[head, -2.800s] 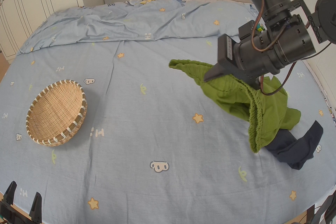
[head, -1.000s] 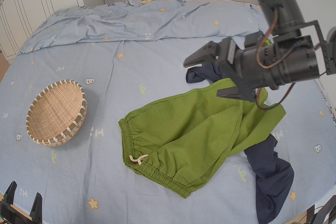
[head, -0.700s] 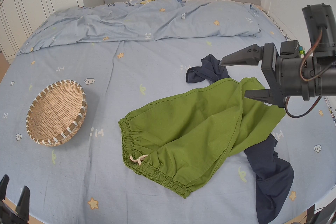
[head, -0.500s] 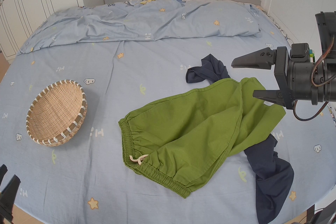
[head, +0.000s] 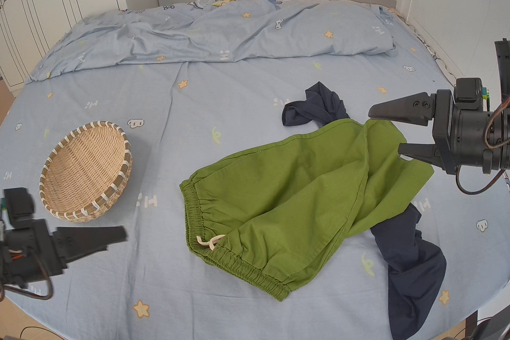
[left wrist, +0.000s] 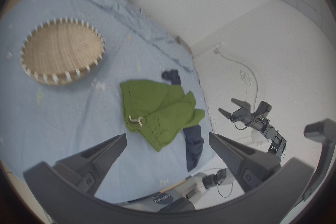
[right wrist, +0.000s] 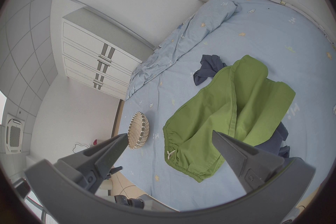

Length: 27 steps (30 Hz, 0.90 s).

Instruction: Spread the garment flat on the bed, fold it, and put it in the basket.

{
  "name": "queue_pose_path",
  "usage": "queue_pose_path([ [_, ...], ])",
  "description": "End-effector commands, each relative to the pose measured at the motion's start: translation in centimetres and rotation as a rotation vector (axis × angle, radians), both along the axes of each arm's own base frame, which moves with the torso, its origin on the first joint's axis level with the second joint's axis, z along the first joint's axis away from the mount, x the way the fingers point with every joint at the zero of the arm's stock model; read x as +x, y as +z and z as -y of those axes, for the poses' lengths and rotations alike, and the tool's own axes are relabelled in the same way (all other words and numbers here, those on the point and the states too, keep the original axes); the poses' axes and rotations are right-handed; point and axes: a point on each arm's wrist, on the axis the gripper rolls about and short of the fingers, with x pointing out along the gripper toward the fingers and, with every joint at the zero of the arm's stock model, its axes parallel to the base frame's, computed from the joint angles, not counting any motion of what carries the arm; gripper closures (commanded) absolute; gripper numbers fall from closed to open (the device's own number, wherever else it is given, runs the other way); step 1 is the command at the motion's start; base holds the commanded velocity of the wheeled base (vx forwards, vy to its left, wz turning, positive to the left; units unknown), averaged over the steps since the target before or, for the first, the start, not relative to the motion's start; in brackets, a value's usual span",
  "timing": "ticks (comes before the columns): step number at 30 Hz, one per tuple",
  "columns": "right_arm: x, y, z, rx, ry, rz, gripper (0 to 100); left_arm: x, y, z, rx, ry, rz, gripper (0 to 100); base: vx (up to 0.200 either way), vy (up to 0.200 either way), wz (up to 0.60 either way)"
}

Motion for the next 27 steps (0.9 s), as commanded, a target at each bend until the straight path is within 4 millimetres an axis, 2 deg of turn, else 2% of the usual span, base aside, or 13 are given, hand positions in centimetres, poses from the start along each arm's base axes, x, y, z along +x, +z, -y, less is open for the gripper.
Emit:
queue_pose_path([
  [1, 0.0, -2.2, 1.6, -0.087, -0.017, 0.012, 0, 7.7, -12.9, 10.6, 0.048, -0.272, -0.627, 0, 0.000, 0.000, 0.00],
  [2, 0.0, -2.2, 1.7, -0.089, -0.020, 0.011, 0, 7.7, -13.1, 10.7, 0.048, -0.274, -0.632, 0, 0.000, 0.000, 0.00],
  [5, 0.3, -2.6, 1.7, -0.096, -0.027, -0.003, 0, 7.6, -15.3, 11.4, 0.050, -0.301, -0.665, 0, 0.000, 0.000, 0.00],
  [12, 0.6, -3.3, 1.5, -0.104, -0.023, 0.000, 0, 8.2, -17.1, 12.1, 0.015, -0.316, -0.611, 0, 0.000, 0.000, 0.00],
  [21, 0.7, -3.4, 1.5, -0.094, -0.026, 0.015, 0, 7.8, -17.1, 11.6, 0.002, -0.293, -0.622, 0, 0.000, 0.000, 0.00],
  [27, 0.7, -3.5, 1.5, -0.096, -0.027, 0.016, 0, 8.5, -16.7, 11.9, -0.017, -0.280, -0.581, 0, 0.000, 0.000, 0.00],
])
